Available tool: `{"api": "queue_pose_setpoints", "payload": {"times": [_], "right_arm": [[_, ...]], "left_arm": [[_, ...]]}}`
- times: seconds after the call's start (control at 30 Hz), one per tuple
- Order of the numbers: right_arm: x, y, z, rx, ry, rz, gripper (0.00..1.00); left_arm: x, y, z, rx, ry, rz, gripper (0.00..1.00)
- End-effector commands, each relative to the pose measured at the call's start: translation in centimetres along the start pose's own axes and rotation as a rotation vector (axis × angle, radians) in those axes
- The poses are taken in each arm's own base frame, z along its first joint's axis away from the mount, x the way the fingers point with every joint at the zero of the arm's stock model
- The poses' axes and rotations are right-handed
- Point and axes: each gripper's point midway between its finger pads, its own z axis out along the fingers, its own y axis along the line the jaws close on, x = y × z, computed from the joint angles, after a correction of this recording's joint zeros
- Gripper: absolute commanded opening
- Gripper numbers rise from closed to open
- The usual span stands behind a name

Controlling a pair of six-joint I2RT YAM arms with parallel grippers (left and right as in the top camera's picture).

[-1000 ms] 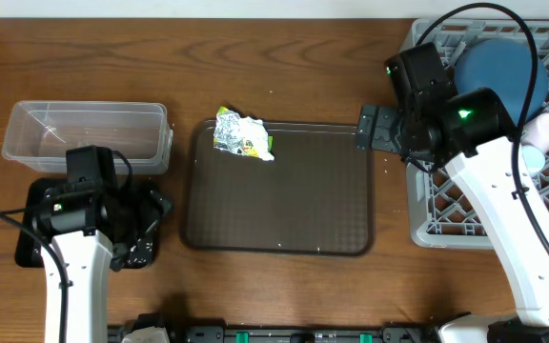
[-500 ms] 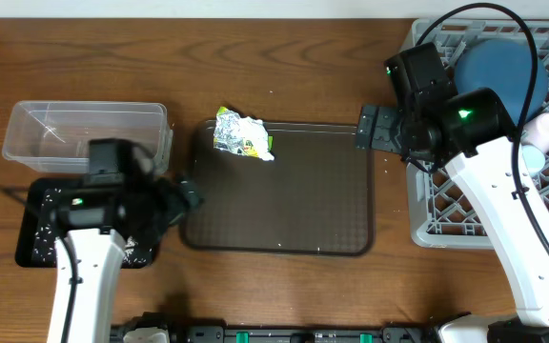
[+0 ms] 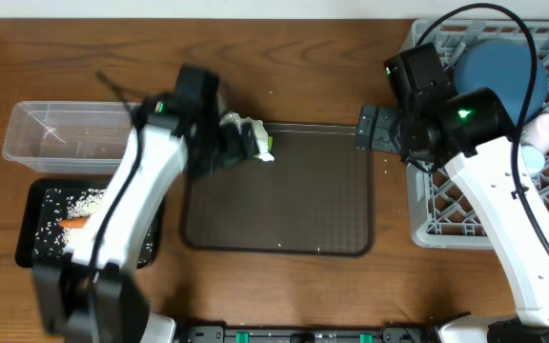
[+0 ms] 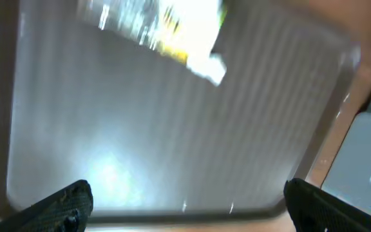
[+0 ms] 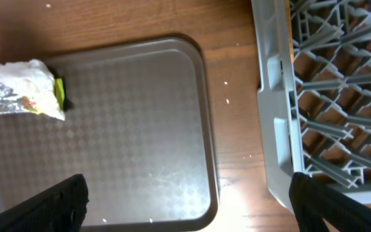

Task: Sort waste into correct bins and load items into the dishwasher rack
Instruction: 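Move the left gripper back over the foil wrapper on the tray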

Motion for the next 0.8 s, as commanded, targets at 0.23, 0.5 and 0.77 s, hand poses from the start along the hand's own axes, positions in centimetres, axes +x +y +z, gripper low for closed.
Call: {"api": "queue_pose_setpoints", "payload": {"times": [0.23,0.5,0.77], "right_arm": [[0.0,-0.2,0.3,0.016,0.002,0.014,0.99],[0.0,-0.2,0.3,0.017,0.001,0.014,0.99],[0.0,-0.2,0.3,0.016,0.002,0.014,0.99]], "left_arm": [[-7.3,0.0,8.0,-0.111,-0.037,0.05,0.98],[-7.6,-1.1,12.1,-0.132,-0.052,0.108,0.98],[-7.7,-1.6,12.2,-0.311,-0.176,0.164,0.99]]}}
